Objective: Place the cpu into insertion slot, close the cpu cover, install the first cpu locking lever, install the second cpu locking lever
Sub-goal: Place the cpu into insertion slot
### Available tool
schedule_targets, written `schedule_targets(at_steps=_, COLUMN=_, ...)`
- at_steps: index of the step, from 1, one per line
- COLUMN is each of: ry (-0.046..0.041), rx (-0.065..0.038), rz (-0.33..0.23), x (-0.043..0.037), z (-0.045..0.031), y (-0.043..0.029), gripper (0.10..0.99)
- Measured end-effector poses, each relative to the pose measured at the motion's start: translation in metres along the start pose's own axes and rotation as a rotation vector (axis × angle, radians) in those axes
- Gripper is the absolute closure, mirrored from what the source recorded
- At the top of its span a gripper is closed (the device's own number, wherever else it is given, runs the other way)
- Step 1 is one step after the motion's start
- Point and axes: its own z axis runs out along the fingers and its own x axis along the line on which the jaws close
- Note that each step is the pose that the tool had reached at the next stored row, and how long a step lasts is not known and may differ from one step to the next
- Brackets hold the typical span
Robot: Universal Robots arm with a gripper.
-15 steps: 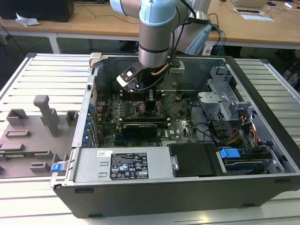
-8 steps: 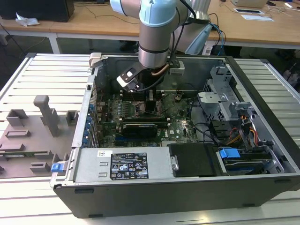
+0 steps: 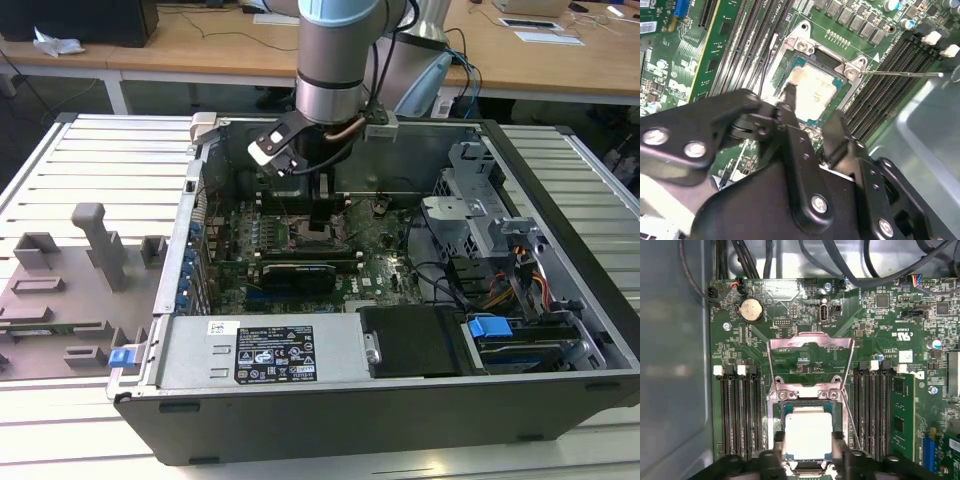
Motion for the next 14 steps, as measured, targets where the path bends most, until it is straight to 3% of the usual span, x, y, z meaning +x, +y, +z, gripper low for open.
schedule_targets(at_steps=1, ry=0.0000, rx=0.000, rz=0.000, x=0.0000, z=-0.0032, y=-0.0001, gripper=0.737)
schedule_targets(at_steps=2, ry=-0.0001, rx=0.000, rz=0.000, x=0.0000, z=-0.0047, y=-0.0001, gripper=0.737)
schedule_targets(at_steps=3, ry=0.0000, rx=0.000, rz=0.000, x=0.0000, z=-0.0062, y=-0.0001, gripper=0.800)
schedule_targets(at_steps=5, ry=0.0000, rx=0.000, rz=0.000, x=0.0002, z=-0.0093, y=-0.0001, gripper=0.800)
schedule_targets(at_steps=6, ry=0.0000, rx=0.000, rz=0.000, x=0.0004, z=-0.0127, y=-0.0002, gripper=0.980)
schedule_targets(at_steps=14, ry=-0.0003, rx=0.000, rz=0.000, x=0.0016, z=-0.0331, y=-0.0004, gripper=0.980)
